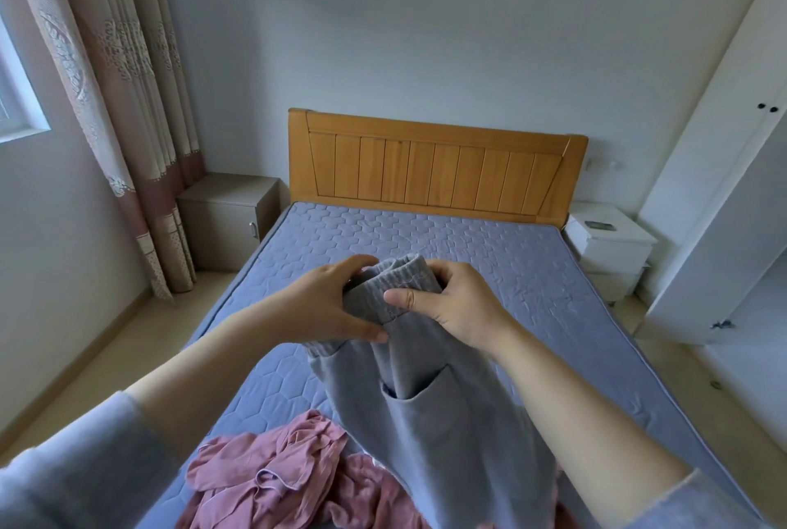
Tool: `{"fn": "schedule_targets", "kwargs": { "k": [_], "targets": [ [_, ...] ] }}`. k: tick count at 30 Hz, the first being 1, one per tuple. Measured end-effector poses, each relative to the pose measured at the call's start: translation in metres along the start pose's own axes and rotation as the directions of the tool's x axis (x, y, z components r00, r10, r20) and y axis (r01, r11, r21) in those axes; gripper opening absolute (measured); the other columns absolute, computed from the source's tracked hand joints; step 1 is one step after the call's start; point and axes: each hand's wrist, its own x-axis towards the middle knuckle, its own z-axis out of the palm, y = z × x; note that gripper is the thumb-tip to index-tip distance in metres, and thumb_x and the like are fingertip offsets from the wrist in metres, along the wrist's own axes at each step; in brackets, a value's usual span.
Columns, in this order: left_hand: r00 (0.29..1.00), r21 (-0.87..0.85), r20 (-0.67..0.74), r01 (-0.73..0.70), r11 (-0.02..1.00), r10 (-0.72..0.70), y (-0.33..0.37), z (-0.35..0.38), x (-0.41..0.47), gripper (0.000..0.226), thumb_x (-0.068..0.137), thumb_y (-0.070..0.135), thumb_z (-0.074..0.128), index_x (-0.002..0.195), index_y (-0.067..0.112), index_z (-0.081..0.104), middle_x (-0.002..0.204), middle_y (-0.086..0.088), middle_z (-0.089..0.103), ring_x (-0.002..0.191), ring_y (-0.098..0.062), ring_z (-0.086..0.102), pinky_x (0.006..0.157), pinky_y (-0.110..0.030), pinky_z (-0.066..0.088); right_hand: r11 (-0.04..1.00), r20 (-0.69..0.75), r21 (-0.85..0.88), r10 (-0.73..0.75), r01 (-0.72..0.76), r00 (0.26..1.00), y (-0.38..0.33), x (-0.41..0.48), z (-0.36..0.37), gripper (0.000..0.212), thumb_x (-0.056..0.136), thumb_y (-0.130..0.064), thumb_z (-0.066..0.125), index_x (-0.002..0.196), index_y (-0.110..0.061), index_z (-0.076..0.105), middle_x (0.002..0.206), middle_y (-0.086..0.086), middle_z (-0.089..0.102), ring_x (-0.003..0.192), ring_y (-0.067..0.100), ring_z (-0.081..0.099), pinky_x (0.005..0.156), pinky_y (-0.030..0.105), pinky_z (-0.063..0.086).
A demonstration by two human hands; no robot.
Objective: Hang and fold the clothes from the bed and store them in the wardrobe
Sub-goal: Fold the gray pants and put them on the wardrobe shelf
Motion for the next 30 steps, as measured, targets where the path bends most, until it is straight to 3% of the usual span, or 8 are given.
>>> {"fn": "schedule_targets", "kwargs": {
  "k": [7, 10, 12, 16, 21, 24, 27, 30],
  "targets": [
    [0.994, 0.049, 0.097, -0.045, 0.998, 0.040, 0.016, -0.004, 0.012, 0.107, 0.043, 0.074, 0.079, 0.136, 0.052, 0.031, 0.128, 0.023, 0.045, 0.116, -0.004, 0.044, 0.098, -0.027, 0.038, 0.999, 0.014, 0.024, 0.043, -0.044, 0.999, 0.000, -0.007, -0.005, 0.028, 0.077, -0.033, 0.081, 0.094, -0.013, 0.074, 0.093, 0.009, 0.074, 0.093, 0.025, 0.069, 0.088, 0.046, 0.053],
    [0.997, 0.088, 0.073, 0.001, 0.996, -0.008, 0.021, -0.003, 0.016, 0.063, 0.045, 0.071, 0.081, 0.096, 0.044, 0.056, 0.096, 0.021, 0.060, 0.090, -0.003, 0.056, 0.073, -0.018, 0.042, 0.997, -0.014, 0.058, 0.059, -0.058, 0.998, 0.003, -0.007, -0.004, 0.025, 0.077, -0.032, 0.081, 0.093, -0.013, 0.075, 0.092, 0.008, 0.075, 0.092, 0.024, 0.069, 0.087, 0.043, 0.053],
    [0.999, 0.100, 0.044, 0.023, 0.995, -0.027, 0.021, -0.003, 0.016, 0.054, 0.046, 0.071, 0.080, 0.080, 0.036, 0.055, 0.084, 0.017, 0.058, 0.079, -0.001, 0.054, 0.061, -0.019, 0.039, 0.991, -0.029, 0.109, 0.082, -0.078, 0.996, 0.006, -0.005, -0.004, 0.023, 0.077, -0.031, 0.081, 0.091, -0.014, 0.076, 0.091, 0.007, 0.075, 0.086, 0.018, 0.069, 0.084, 0.040, 0.054],
    [0.998, 0.012, 0.064, 0.014, 1.000, -0.015, 0.021, -0.005, 0.012, 0.039, 0.055, 0.061, 0.083, 0.078, 0.039, 0.061, 0.082, 0.018, 0.065, 0.079, 0.001, 0.060, 0.065, -0.018, 0.044, 0.984, -0.036, 0.167, 0.073, -0.066, 0.997, 0.007, -0.004, -0.001, 0.023, 0.077, -0.032, 0.081, 0.087, -0.013, 0.075, 0.084, 0.003, 0.073, 0.078, 0.009, 0.066, 0.074, 0.030, 0.052],
    [0.999, -0.044, 0.033, -0.022, 0.999, 0.023, 0.021, -0.018, 0.007, 0.028, 0.070, 0.052, 0.079, 0.087, 0.038, 0.062, 0.088, 0.016, 0.069, 0.085, -0.003, 0.063, 0.080, -0.026, 0.050, 0.944, -0.067, 0.311, 0.137, -0.109, 0.988, 0.028, -0.010, -0.008, 0.031, 0.086, -0.044, 0.068, 0.097, -0.016, 0.073, 0.089, -0.004, 0.074, 0.086, 0.007, 0.069, 0.082, 0.024, 0.055],
    [0.997, -0.015, -0.041, -0.060, 0.998, 0.059, 0.022, -0.024, 0.003, 0.018, 0.082, 0.048, 0.070, 0.082, 0.033, 0.059, 0.079, 0.016, 0.064, 0.079, -0.004, 0.061, 0.074, -0.025, 0.048, 0.933, -0.064, 0.261, 0.273, -0.248, 0.960, 0.054, -0.017, -0.015, 0.048, 0.088, -0.052, 0.057, 0.103, -0.008, 0.070, 0.098, 0.005, 0.073, 0.095, 0.016, 0.068, 0.095, 0.036, 0.054],
    [0.992, 0.021, -0.075, -0.103, 0.994, 0.104, 0.023, -0.028, 0.003, 0.015, 0.088, 0.032, 0.068, 0.081, 0.023, 0.057, 0.073, 0.012, 0.059, 0.074, -0.011, 0.056, 0.074, -0.032, 0.045, 0.903, -0.107, 0.184, 0.412, -0.389, 0.905, 0.083, -0.022, -0.019, 0.045, 0.097, -0.047, 0.049, 0.106, -0.006, 0.067, 0.107, 0.013, 0.069, 0.106, 0.028, 0.064, 0.099, 0.044, 0.048],
    [0.984, 0.013, -0.129, -0.123, 0.992, 0.123, 0.023, -0.030, -0.001, 0.014, 0.088, 0.024, 0.068, 0.080, 0.022, 0.057, 0.073, 0.008, 0.059, 0.071, -0.009, 0.054, 0.073, -0.033, 0.044, 0.869, -0.118, 0.090, 0.494, -0.486, 0.861, 0.108, -0.027, -0.016, 0.052, 0.100, -0.041, 0.046, 0.093, 0.009, 0.054, 0.088, 0.019, 0.051, 0.090, 0.044, 0.053, 0.081, 0.036, 0.043]
  ]
}}
